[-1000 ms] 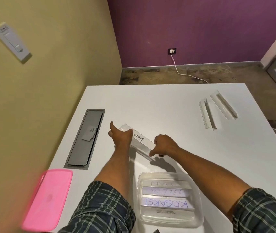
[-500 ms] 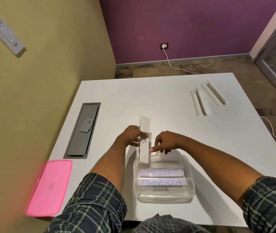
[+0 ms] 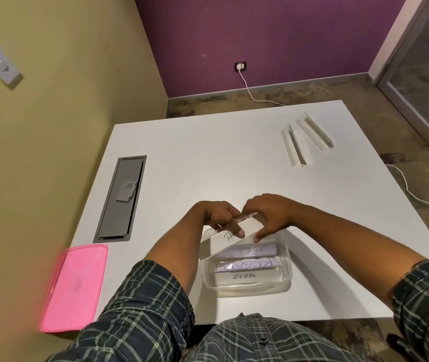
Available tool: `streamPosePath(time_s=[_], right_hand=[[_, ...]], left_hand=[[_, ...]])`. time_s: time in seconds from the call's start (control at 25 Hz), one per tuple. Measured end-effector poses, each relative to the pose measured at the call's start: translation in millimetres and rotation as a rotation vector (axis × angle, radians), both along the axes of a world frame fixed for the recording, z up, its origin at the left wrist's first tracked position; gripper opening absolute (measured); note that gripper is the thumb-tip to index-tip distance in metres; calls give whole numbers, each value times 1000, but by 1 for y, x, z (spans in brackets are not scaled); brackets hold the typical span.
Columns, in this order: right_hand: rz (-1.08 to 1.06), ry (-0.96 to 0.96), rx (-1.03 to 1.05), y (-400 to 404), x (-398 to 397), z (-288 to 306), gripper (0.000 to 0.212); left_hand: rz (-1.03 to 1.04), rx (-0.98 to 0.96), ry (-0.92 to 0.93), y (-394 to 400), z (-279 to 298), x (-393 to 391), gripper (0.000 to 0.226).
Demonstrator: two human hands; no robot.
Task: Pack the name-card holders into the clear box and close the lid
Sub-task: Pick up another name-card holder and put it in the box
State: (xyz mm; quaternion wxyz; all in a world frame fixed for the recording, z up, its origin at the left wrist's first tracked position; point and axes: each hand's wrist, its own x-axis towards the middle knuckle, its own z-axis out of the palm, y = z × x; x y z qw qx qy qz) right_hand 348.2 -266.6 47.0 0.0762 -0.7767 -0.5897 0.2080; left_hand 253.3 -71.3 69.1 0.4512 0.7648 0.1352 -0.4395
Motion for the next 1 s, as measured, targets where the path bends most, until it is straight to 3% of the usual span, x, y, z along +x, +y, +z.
streamPosePath(time_s=[0.2, 0.36, 0.76, 1.0], right_hand=[[42, 21, -78, -8, -18, -12, 70], [60, -11, -100, -22, -23, -17, 60], [185, -353, -45, -26, -37, -29, 56], [155, -432, -269, -14, -56, -45, 40]], left_hand=[[-95, 55, -35, -18, -10, -6, 35], [-184, 258, -129, -20, -17, -9, 48], [-469, 741, -263, -5, -27, -29, 36], [-528, 839, -320, -3, -34, -44, 32]])
